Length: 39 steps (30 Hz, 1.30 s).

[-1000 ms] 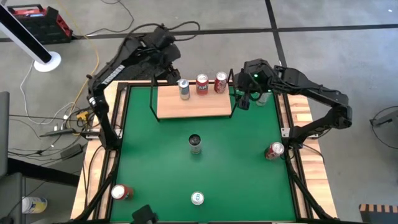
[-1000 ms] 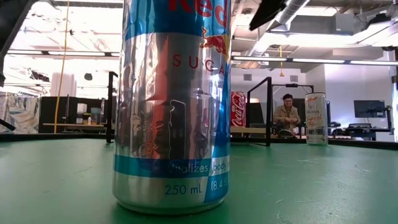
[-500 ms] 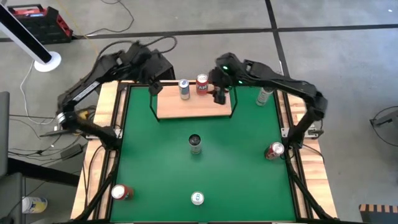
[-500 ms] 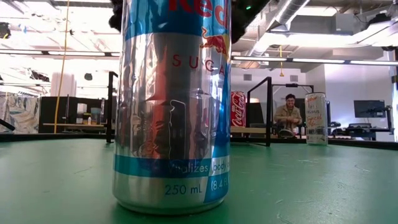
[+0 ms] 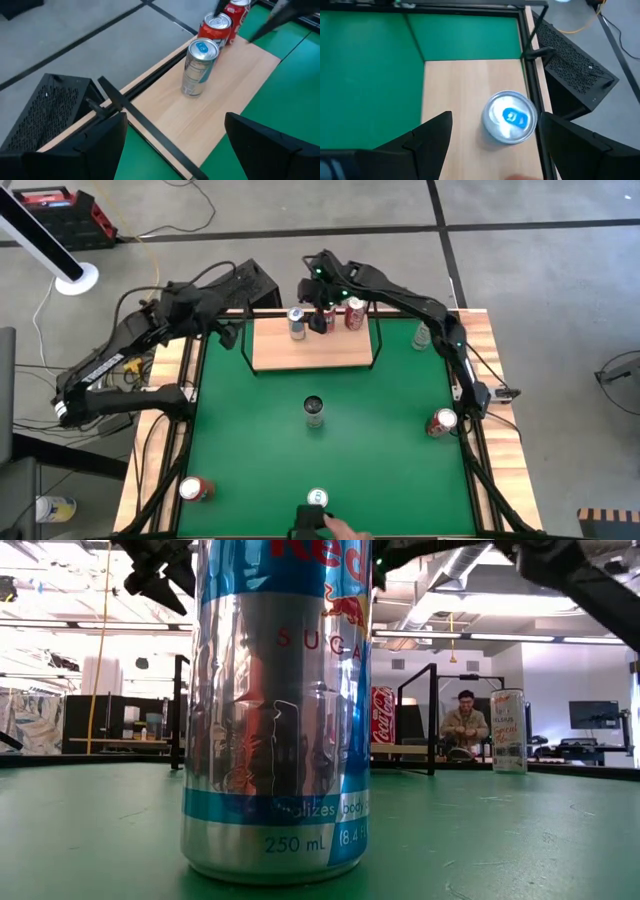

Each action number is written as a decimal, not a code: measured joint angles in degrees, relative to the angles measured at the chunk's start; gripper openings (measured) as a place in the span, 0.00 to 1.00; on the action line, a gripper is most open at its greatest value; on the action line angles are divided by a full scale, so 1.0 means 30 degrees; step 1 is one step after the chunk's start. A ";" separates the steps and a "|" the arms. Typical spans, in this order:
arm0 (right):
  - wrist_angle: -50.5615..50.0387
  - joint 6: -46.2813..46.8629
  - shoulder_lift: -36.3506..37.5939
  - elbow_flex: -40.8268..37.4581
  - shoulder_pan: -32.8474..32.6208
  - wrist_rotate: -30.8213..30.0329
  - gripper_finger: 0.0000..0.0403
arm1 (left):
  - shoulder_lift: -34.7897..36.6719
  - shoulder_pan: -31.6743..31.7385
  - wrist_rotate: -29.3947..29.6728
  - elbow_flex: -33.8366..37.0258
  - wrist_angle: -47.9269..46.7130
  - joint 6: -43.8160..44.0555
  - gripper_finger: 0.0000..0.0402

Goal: Place canned beverage on shelf
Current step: Put the left blue soda can on the shelf

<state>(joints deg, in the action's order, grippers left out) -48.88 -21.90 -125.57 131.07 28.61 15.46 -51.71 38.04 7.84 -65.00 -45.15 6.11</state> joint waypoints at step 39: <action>0.0429 0.1855 -0.2312 0.1149 0.0010 -0.0685 0.79 | 0.0365 0.0000 -0.0468 0.0099 -0.0634 -0.0756 0.80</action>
<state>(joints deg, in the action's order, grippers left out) -47.59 -16.34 -132.51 134.52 28.64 13.41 -50.61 38.04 6.43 -64.71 -47.05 3.84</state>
